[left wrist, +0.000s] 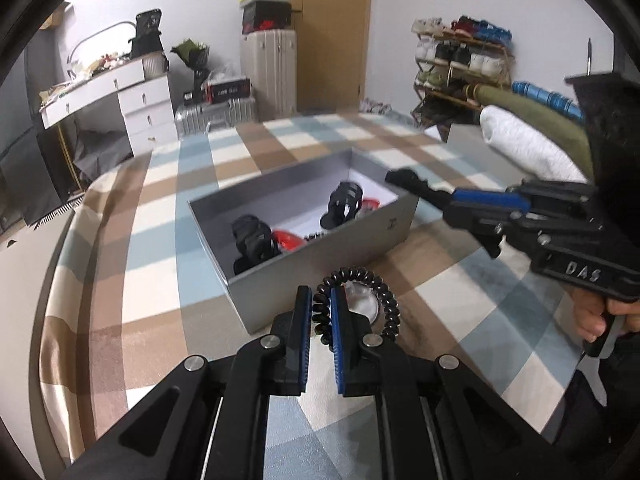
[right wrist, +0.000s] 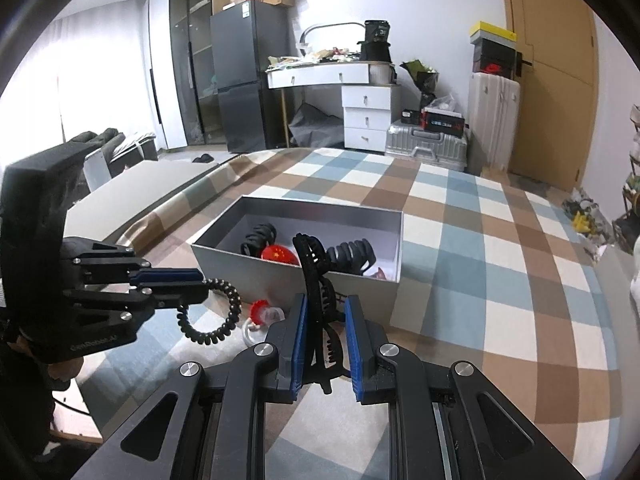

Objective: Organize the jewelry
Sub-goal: 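Carry the hair tie and hair clip over the grey box with both grippers, then lower both grippers into the grey box and open them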

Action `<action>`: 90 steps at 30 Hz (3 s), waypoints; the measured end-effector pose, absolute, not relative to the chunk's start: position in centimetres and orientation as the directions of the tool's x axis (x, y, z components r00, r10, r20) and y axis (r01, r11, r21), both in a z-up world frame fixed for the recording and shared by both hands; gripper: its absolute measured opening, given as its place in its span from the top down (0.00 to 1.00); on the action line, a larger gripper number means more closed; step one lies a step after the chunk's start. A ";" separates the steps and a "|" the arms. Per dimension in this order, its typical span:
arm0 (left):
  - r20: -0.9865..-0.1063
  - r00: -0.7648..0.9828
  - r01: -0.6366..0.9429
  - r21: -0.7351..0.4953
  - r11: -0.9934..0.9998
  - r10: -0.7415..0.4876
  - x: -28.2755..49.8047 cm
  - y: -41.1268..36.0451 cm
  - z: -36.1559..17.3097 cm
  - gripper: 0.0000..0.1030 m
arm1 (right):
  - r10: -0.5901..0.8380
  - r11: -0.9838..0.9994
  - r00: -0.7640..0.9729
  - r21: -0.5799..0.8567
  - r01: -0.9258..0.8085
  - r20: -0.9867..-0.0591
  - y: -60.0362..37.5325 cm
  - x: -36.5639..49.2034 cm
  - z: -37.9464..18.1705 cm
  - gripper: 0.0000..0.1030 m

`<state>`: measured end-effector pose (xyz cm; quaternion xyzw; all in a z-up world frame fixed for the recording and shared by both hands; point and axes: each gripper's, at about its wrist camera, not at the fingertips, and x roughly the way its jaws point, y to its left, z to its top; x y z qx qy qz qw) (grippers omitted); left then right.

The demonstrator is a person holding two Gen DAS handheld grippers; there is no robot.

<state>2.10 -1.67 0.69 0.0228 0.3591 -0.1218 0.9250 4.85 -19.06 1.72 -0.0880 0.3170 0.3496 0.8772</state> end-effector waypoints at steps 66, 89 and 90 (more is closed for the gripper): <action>-0.589 0.803 0.052 -0.093 0.994 -0.097 8.3 0.2 1.8 0.95 | 0.655 0.734 0.481 0.340 -0.588 -0.582 -17.1 11.6 1.7 0.83; -0.616 0.784 0.031 -0.076 0.997 -0.071 9.2 0.3 0.6 0.95 | 0.642 0.737 0.449 0.336 -0.587 -0.622 -15.3 12.7 0.4 0.83; -0.620 0.782 0.031 -0.079 0.996 -0.074 9.2 0.4 0.6 0.95 | 0.641 0.736 0.448 0.334 -0.589 -0.623 -15.1 12.7 0.4 0.83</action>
